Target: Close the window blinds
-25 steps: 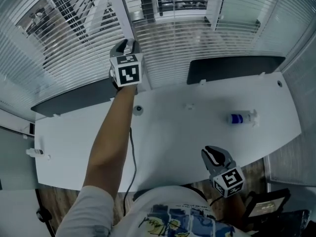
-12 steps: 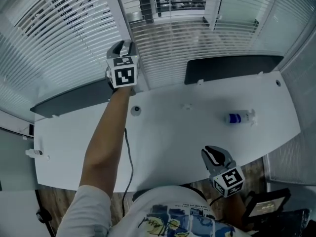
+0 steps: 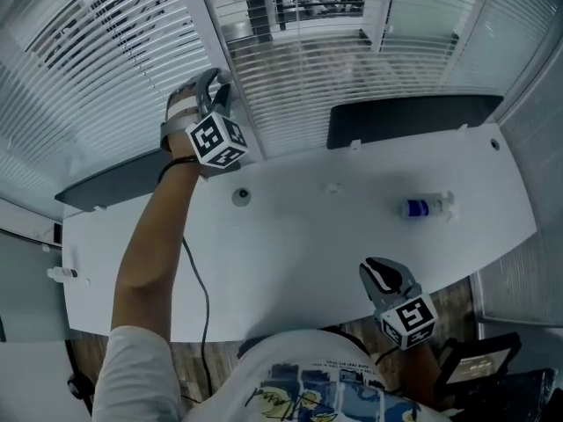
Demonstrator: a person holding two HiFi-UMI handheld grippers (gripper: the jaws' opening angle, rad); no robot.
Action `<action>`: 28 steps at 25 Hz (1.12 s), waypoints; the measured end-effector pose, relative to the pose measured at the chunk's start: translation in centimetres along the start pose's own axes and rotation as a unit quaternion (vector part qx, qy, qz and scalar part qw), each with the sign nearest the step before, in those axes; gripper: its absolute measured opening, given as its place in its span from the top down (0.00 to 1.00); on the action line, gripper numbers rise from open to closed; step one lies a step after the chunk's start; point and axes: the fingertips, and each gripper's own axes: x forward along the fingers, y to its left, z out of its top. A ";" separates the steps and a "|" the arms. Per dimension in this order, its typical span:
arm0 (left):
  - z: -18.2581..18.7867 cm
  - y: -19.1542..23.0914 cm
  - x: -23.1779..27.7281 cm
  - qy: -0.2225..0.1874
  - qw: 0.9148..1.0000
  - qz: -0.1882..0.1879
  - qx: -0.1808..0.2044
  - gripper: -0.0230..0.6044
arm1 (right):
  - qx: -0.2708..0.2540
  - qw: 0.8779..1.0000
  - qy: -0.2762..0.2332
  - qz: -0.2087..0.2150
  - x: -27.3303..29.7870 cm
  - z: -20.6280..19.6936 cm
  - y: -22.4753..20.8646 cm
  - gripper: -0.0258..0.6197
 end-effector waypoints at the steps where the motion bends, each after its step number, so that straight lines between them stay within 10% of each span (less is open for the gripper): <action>1: 0.1 -0.1 0.2 0.000 0.999 -0.003 0.039 0.65 | 0.000 1.000 0.000 0.000 0.0 0.0 0.0 0.89; 7: 0.2 -1.5 0.8 0.007 0.974 -0.012 0.228 0.70 | -0.002 1.000 -0.001 0.002 0.1 0.0 0.1 0.89; 13: 0.6 -1.3 1.0 0.013 0.958 -0.012 0.285 0.76 | -0.002 1.000 0.002 0.001 0.1 -0.1 0.0 0.89; 28: 1.0 -0.6 0.6 0.009 0.993 0.001 0.114 0.76 | -0.002 1.000 0.001 0.010 0.5 0.6 0.5 0.89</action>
